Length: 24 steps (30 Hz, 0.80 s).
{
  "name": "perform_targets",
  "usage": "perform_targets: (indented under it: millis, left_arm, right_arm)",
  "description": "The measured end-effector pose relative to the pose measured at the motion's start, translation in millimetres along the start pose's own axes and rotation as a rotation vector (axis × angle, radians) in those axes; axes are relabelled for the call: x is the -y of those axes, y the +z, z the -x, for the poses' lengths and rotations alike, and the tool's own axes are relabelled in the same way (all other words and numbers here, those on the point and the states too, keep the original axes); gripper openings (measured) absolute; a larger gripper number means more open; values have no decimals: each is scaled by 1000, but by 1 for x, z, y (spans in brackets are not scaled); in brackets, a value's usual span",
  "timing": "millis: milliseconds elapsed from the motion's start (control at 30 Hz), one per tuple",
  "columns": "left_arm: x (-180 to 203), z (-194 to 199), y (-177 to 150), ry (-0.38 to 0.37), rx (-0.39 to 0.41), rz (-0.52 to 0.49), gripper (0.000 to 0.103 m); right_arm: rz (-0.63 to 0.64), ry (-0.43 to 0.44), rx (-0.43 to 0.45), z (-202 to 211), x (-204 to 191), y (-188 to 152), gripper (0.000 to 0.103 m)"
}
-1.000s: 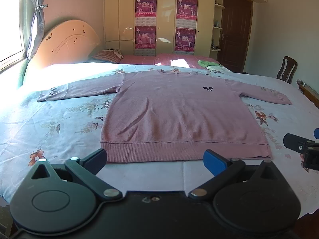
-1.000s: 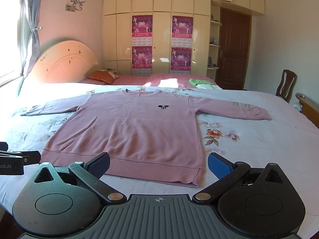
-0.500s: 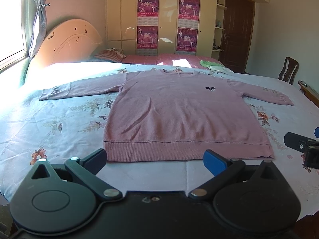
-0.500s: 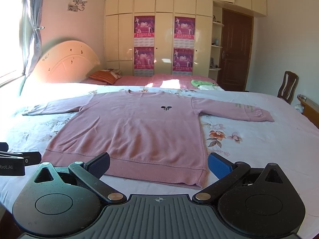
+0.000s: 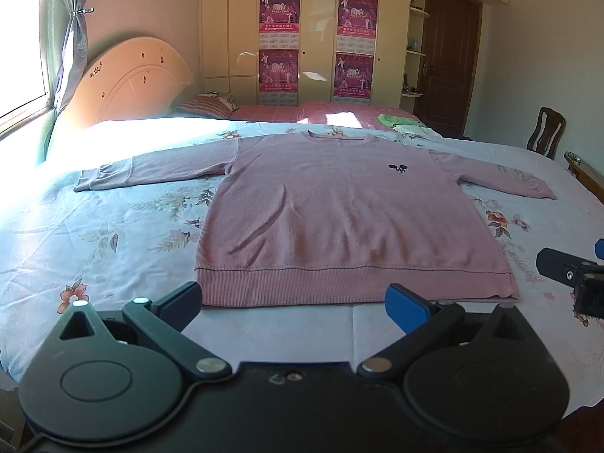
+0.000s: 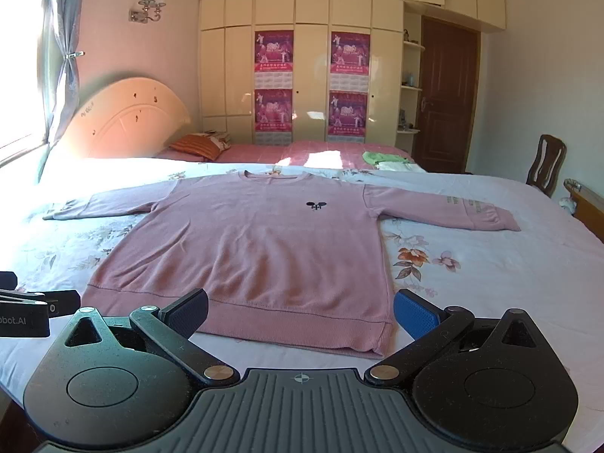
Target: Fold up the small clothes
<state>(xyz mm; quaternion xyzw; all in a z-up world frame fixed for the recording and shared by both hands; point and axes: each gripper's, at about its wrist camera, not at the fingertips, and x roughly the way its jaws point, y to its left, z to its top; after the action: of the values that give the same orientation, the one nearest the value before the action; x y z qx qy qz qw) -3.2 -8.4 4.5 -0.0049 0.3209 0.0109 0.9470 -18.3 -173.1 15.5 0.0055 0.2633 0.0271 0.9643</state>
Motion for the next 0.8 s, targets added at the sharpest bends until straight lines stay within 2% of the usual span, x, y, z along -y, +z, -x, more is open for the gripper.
perform_targets:
  millis: [800]
  left_arm:
    - [-1, 0, 0, -2, -1, -3, 103]
  right_arm:
    - [0, 6, -2, -3, 0, -2, 103]
